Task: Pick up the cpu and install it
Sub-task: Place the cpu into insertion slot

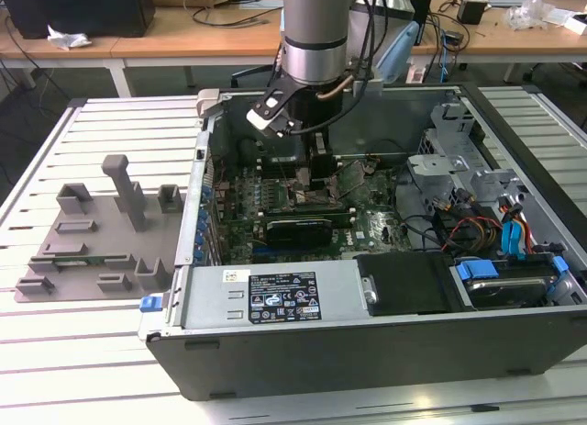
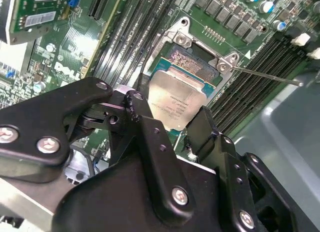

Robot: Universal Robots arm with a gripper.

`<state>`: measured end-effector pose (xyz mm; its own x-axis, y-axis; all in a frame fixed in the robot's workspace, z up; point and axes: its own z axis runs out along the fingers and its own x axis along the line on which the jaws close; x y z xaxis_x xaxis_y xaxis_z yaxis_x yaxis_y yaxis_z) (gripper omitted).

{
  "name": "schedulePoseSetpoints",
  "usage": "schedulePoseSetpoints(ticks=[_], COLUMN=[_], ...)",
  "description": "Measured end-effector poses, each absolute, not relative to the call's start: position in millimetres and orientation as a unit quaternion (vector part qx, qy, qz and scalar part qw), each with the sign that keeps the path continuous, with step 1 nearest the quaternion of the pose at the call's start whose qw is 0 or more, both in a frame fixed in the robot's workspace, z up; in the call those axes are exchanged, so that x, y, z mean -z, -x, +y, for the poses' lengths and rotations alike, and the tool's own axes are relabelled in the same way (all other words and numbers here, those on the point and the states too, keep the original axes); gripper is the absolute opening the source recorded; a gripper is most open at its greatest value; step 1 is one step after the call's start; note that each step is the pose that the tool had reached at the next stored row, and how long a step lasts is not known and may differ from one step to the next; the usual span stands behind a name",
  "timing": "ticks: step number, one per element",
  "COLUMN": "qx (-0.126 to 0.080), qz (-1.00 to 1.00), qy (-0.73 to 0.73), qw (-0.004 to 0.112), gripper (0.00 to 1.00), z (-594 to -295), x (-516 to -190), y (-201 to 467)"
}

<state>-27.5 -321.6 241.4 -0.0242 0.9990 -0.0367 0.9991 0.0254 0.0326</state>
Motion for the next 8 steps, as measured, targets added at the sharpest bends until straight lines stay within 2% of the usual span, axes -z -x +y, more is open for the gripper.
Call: schedulePoseSetpoints(ticks=[8], qx=[0.001], qz=[0.713], qy=[-0.701], qw=[0.025], gripper=[0.55], z=[-321.5], x=[-225.7], y=[27.1])
